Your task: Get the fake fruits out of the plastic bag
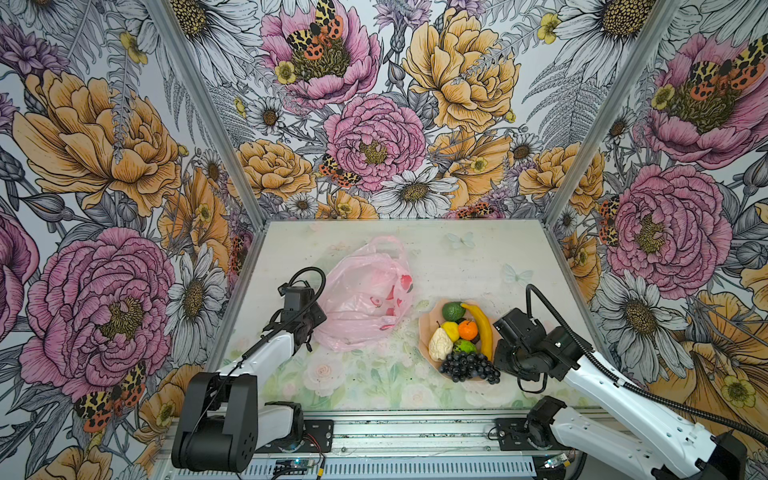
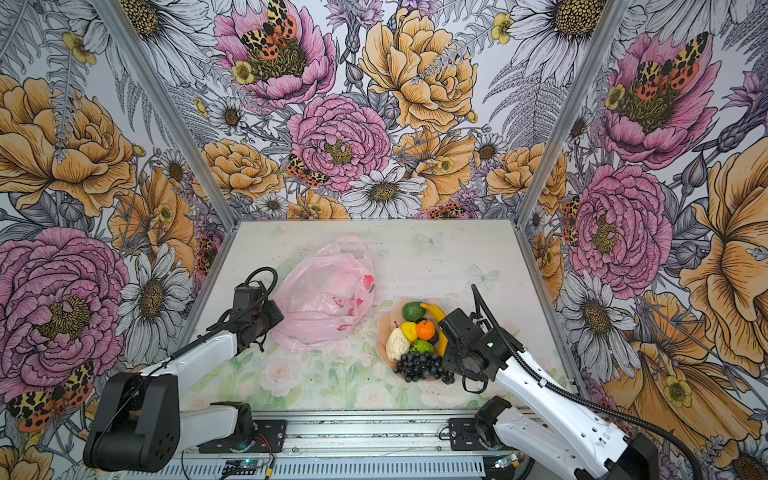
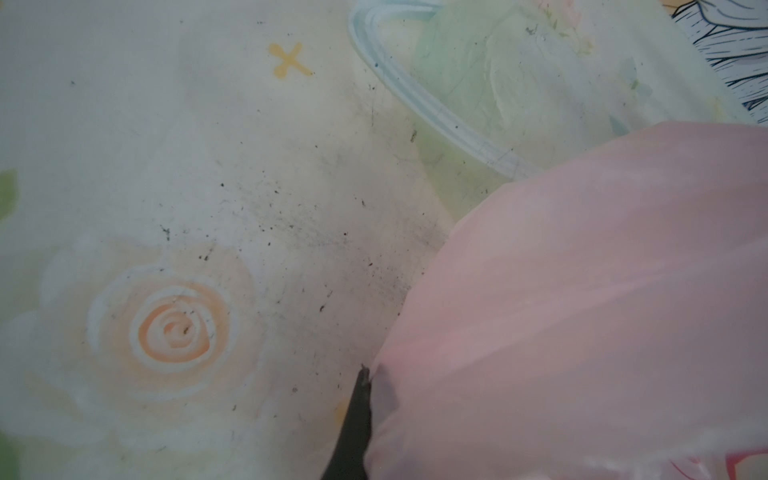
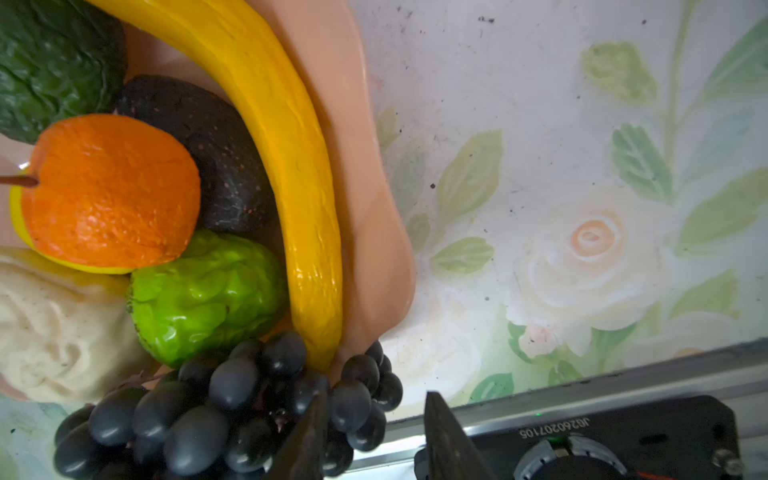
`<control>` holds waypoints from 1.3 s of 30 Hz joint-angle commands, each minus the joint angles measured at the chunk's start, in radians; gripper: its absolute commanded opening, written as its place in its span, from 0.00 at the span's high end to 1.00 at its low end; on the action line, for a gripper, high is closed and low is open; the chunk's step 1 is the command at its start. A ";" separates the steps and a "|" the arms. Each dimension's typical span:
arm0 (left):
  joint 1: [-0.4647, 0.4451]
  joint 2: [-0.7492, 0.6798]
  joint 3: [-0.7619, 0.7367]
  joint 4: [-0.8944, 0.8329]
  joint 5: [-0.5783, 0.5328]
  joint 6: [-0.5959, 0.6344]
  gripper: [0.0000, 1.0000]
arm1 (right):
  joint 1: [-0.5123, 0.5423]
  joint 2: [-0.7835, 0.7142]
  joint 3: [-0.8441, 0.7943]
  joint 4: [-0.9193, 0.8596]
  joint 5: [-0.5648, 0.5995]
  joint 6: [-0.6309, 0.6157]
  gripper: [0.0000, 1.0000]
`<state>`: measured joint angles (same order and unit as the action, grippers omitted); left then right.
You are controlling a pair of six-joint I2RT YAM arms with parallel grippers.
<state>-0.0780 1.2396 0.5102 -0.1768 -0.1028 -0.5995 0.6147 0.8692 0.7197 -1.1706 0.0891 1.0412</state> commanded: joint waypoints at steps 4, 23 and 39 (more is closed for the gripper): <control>0.010 0.008 -0.007 0.026 0.014 0.014 0.98 | 0.020 -0.012 -0.026 0.093 -0.018 0.080 0.61; 0.009 0.008 -0.007 0.025 0.014 0.015 0.98 | 0.026 -0.011 -0.055 0.098 -0.016 0.113 0.68; 0.009 0.006 -0.007 0.025 0.014 0.014 0.97 | 0.026 -0.044 -0.063 0.097 -0.007 0.175 0.76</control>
<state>-0.0780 1.2396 0.5102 -0.1757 -0.1028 -0.5995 0.6357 0.8314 0.6445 -1.0790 0.0738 1.2079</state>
